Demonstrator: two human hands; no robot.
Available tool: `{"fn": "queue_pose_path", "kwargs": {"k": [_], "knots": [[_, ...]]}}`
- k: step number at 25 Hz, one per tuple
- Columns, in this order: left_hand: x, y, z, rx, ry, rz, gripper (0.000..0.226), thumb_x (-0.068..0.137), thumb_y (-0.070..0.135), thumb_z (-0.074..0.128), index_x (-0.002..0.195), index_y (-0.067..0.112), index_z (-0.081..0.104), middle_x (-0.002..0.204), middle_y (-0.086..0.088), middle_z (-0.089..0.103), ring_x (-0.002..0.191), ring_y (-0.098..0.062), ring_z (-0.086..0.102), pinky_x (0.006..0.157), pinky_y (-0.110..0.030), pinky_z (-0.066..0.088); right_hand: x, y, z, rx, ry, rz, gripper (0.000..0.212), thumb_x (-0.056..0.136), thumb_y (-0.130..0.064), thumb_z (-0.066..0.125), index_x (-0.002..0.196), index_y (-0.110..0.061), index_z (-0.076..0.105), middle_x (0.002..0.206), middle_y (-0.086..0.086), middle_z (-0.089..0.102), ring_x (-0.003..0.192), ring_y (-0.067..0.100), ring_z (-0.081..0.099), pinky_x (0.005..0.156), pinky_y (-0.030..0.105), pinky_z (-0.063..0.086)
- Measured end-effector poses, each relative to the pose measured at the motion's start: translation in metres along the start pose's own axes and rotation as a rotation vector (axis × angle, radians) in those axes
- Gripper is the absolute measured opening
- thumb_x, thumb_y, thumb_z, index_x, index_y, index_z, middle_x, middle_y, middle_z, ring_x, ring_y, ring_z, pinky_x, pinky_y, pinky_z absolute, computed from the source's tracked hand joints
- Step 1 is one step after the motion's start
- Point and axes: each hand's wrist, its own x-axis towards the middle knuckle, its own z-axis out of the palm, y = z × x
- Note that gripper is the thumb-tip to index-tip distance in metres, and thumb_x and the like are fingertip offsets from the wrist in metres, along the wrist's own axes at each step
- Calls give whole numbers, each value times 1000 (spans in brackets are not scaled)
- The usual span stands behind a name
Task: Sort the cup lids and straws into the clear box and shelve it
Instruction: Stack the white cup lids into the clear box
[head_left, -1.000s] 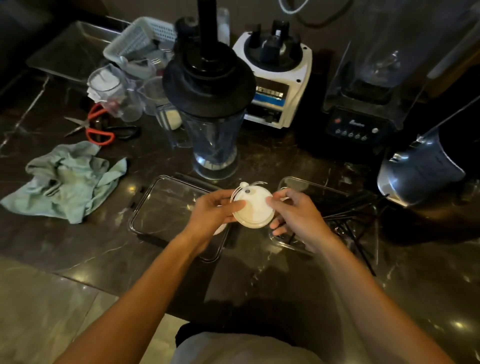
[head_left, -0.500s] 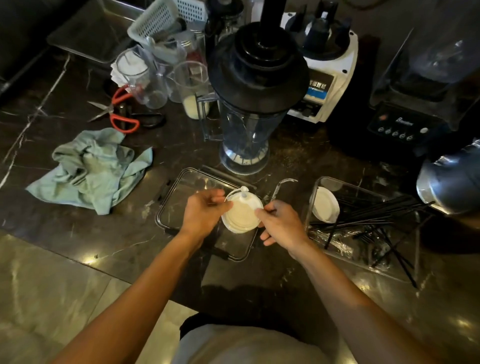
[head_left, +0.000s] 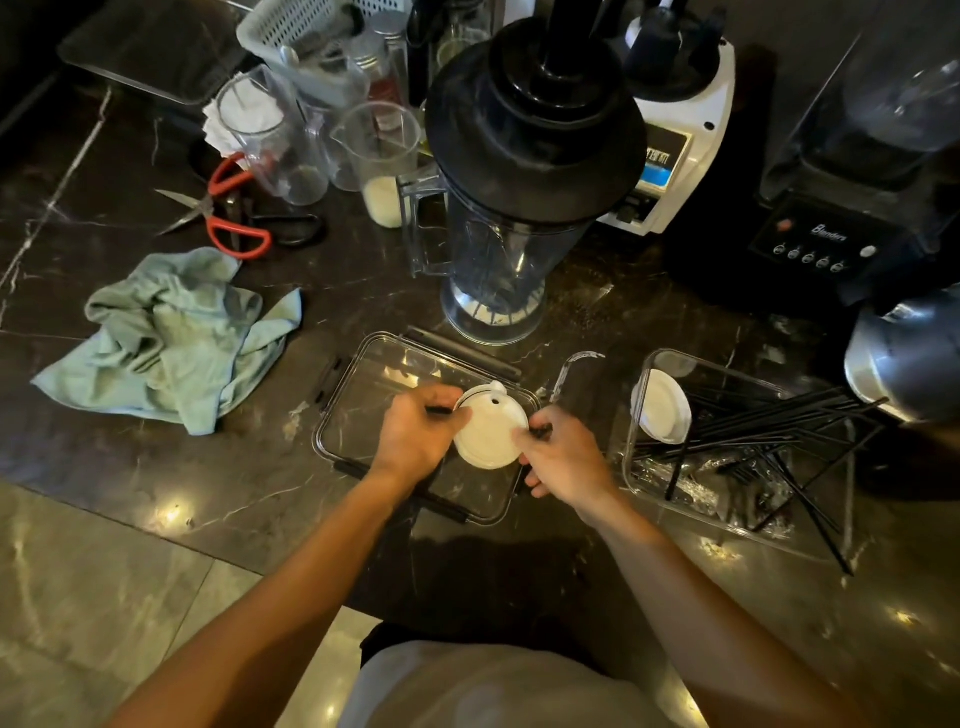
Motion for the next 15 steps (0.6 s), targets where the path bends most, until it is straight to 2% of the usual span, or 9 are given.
{"fn": "queue_pose_path", "kwargs": {"k": [9,12,13,15], "knots": [[-4,16,-8,194,-60,63,19,92,18,75,111,19,77,104,9,77,101,-7,70,97,-37,58,3,-6,1,-100,16,23,17,101,-33,63,110,-21,56,97,2,70,72,15,73,55,29,62],[-13,28,-6,261,-21,115,22,91,24,75,114,23,74,104,12,74,101,-9,70,91,-41,60,-2,-8,-3,-221,82,-30,24,99,-43,63,107,-21,57,89,-3,69,72,15,72,63,37,65],[-14,35,-4,273,-5,142,26,91,25,75,117,22,72,106,11,73,101,-10,70,90,-39,60,-6,-9,-8,-209,77,-51,25,100,-45,62,106,-22,58,89,-4,68,72,15,72,65,38,65],[-14,53,7,239,8,219,34,89,26,78,121,18,71,112,8,73,104,-10,69,92,-33,58,-15,-11,-24,-71,53,-75,20,101,-42,62,108,-23,59,94,-5,65,70,14,71,58,30,62]]}}
